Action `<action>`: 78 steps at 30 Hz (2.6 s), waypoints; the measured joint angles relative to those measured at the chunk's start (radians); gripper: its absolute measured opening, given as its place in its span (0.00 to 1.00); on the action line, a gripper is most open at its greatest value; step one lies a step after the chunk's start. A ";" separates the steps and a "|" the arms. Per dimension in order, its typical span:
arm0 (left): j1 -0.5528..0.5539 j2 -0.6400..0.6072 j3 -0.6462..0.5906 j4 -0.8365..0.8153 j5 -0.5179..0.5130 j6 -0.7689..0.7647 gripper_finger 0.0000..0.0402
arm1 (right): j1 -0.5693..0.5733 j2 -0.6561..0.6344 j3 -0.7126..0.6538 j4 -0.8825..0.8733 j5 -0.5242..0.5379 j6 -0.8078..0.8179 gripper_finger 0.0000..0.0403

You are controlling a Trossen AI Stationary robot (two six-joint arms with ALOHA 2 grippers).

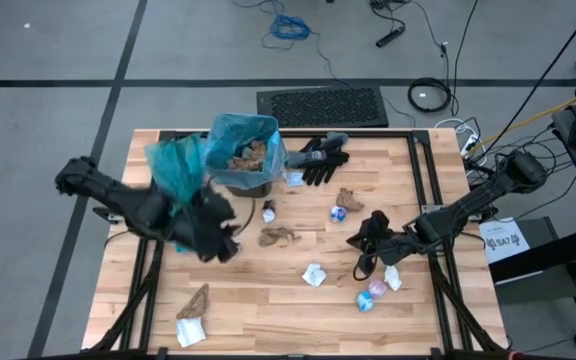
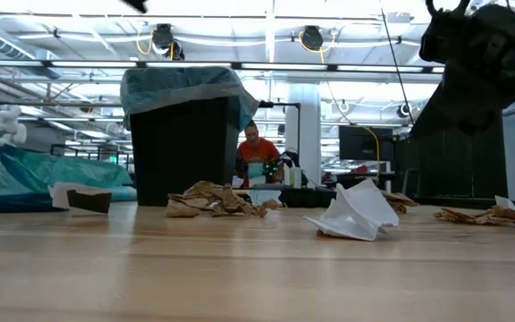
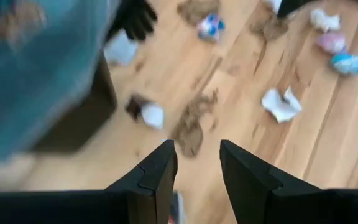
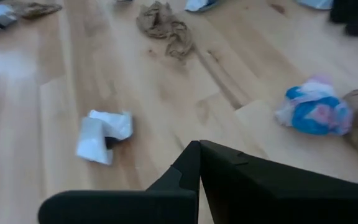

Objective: Place trash/remove bag and relplace
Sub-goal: Put the pink plastic into the trash bin

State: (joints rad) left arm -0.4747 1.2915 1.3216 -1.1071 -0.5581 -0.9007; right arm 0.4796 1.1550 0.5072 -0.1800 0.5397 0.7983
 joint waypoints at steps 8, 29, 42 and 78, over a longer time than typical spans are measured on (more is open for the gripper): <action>-0.152 0.000 -0.285 0.136 -0.013 -0.385 0.32 | -0.129 0.009 0.000 0.003 -0.019 -0.030 0.12; -0.214 0.000 -0.468 0.314 -0.024 -0.553 0.32 | -0.383 0.194 0.000 0.190 -0.180 -0.390 0.47; -0.214 0.000 -0.467 0.313 -0.042 -0.551 0.32 | -0.489 0.378 0.005 0.233 -0.130 -0.476 0.36; -0.213 0.001 -0.467 0.285 -0.126 -0.444 0.32 | -0.394 0.401 0.919 -0.076 -0.147 -0.753 0.00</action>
State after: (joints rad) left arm -0.6876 1.2921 0.8547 -0.8217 -0.6838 -1.3445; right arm 0.0858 1.5559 1.4265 -0.2565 0.3922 0.0451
